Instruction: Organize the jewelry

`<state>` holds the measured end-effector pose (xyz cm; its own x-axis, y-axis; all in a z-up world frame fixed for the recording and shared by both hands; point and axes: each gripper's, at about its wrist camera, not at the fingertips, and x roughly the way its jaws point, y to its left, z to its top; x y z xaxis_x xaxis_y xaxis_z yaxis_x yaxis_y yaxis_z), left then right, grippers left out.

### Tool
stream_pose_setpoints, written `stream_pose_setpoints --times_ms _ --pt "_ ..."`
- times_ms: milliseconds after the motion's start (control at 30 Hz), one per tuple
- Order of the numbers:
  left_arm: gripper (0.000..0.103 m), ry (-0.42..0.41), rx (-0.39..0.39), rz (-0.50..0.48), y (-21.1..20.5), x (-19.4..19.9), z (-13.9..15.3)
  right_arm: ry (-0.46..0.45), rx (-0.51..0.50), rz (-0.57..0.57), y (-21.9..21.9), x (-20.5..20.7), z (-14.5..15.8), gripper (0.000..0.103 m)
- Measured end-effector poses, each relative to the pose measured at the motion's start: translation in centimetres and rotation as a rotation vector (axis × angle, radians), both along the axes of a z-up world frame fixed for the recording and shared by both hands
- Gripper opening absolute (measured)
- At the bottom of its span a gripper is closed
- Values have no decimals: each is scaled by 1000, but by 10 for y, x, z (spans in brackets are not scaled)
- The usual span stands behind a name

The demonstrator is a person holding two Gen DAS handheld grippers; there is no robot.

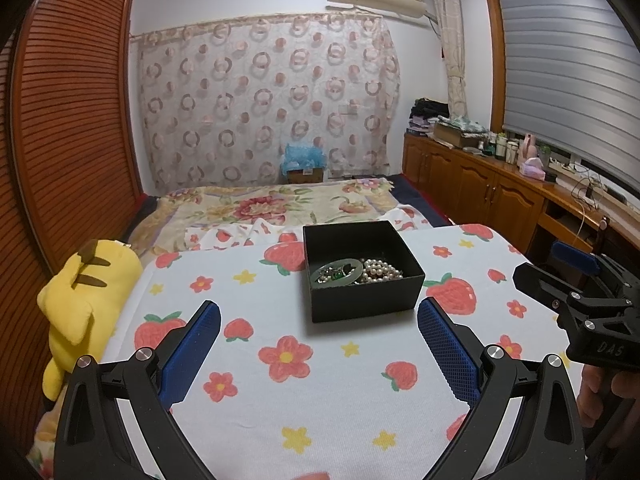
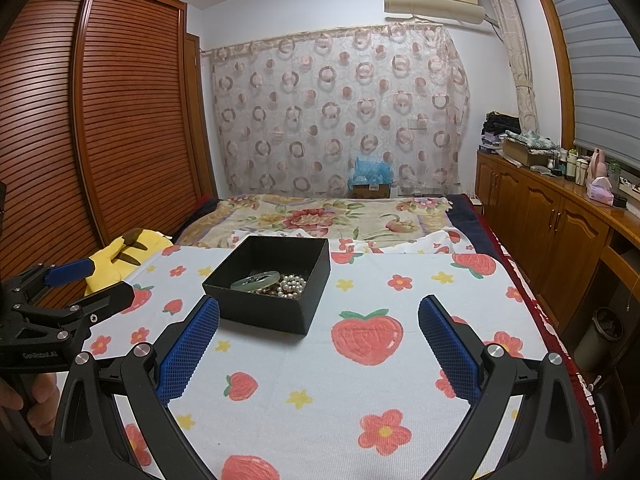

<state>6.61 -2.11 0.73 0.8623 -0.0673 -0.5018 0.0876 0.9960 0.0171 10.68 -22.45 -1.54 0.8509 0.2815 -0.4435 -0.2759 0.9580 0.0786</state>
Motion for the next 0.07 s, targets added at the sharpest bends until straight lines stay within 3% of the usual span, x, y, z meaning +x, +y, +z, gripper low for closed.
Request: stream_pose_setpoints --times_ms 67 --pt "95 0 2 1 -1 0 1 0 1 0 0 0 0 100"
